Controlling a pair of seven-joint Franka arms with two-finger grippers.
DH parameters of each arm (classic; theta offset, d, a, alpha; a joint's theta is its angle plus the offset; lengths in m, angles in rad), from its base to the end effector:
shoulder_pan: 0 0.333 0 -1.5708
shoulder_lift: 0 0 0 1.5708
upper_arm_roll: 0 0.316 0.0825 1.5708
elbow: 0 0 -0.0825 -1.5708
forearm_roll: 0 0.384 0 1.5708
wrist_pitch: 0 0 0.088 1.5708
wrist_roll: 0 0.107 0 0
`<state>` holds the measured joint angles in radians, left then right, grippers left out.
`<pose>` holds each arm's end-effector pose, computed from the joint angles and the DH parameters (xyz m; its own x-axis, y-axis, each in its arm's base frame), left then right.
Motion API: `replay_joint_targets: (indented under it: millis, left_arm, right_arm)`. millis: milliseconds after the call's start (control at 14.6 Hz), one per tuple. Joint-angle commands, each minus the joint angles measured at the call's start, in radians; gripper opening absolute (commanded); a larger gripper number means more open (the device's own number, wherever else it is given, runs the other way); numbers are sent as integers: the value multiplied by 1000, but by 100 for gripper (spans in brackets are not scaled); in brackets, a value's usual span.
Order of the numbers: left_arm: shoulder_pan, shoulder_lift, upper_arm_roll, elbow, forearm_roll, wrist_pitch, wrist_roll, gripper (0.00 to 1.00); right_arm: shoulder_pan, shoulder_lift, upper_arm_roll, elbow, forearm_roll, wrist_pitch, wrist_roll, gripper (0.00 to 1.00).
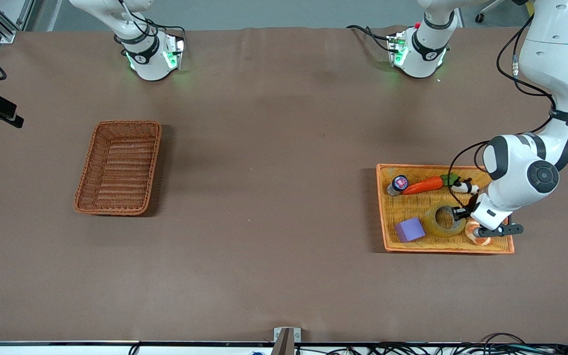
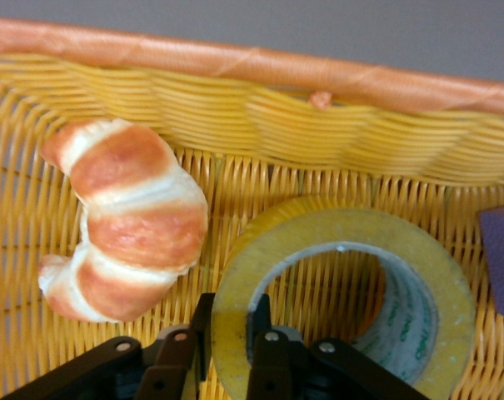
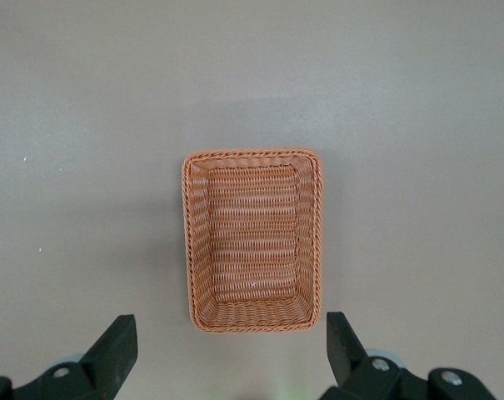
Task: Move tape to another basket
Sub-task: 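Grasp the tape roll with the left gripper and lift it out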
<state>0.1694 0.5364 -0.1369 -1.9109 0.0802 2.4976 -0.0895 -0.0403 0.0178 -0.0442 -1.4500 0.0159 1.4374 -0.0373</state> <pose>0.6348 0.0244 0.2206 0.9952 0.0806 0.0552 0.0794 -0.9966 0.0232 0.5445 -0.0440 0.6594 0.9985 -0.0451 -0.0298 -0.0455 -0.9988 -0.0162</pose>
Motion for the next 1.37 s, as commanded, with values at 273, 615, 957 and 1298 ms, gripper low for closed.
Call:
replay_joint_targets:
  millis: [273,615,957,1298]
  left_arm:
    - [-11,-193,-84,130,15,-355,-47,0]
    - [-82,-176,-286,246,20,-502,-421,0]
    - [-367,3,-286,398,16,-500,-828,0]
    - [-666,235,-192,584,29,-406,-1104,0]
  right_arm:
    - [5,5,-8,16,4,-12,-12,100]
    - [5,5,-6,16,4,-12,-12,100]
    - [3,5,-6,16,4,-12,-12,100]
    - [5,5,-6,16,4,-12,-12,100]
